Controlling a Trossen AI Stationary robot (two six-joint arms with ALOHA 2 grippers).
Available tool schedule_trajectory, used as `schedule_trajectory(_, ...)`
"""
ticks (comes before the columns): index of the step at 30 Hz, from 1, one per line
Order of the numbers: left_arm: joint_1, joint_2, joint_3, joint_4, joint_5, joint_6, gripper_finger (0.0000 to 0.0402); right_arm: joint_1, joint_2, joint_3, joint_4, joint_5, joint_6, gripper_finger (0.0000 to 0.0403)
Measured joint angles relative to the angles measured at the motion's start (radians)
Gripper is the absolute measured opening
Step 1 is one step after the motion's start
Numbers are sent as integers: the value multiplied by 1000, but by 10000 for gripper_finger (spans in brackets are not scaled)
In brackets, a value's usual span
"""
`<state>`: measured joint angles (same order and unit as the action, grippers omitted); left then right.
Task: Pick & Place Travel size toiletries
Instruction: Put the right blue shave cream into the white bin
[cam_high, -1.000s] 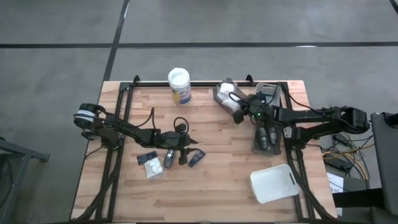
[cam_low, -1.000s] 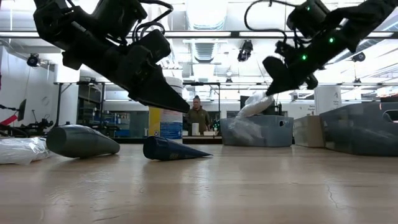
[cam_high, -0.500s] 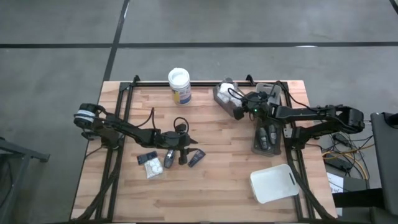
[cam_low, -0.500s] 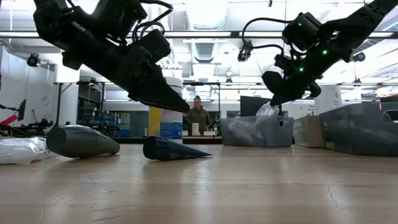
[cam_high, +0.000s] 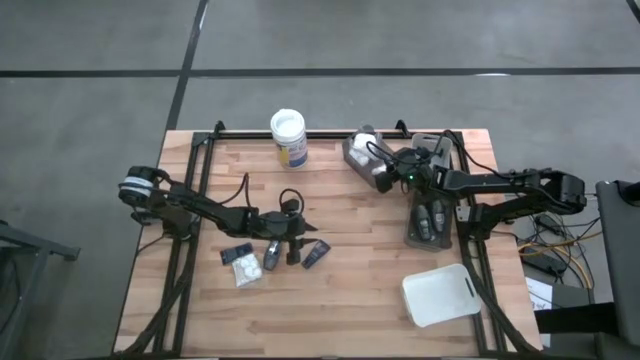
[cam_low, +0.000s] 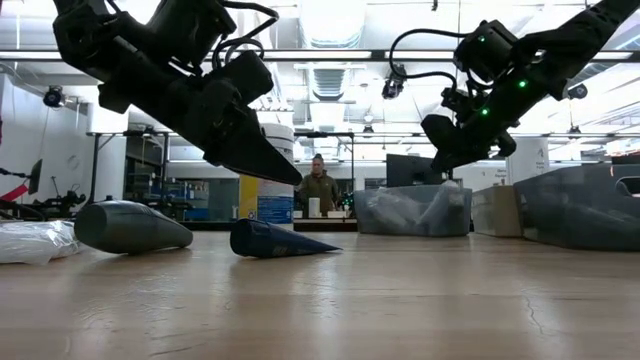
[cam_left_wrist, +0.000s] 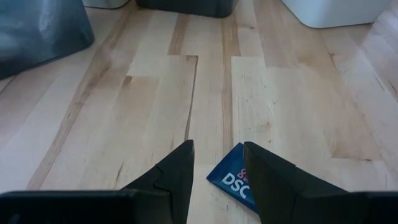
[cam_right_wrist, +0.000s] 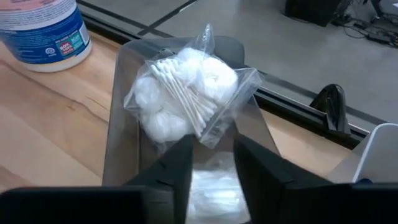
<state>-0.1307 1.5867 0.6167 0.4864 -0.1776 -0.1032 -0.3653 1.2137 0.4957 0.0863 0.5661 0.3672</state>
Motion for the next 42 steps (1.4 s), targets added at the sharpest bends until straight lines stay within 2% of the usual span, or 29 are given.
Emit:
schedule_trajectory(5,0,0,0,-1,0,0,145,0,0,0,0,-105,0,178)
schedule_trajectory(8,0,0,0,-1,0,0,145,0,0,6,0,-207,1,203)
schedule_trajectory(11,0,0,0,-1,0,0,145,12,0,11,55,-303,13,218)
schedule_trajectory(15,0,0,0,-1,0,0,145,60,0,20,117,-330,18,226)
schedule_trajectory(34,0,0,0,-4,15,-42,145,368,0,6,187,-332,-38,183)
schedule_trajectory(42,-2,0,0,-16,28,-49,145,433,0,-11,188,-329,-35,162)
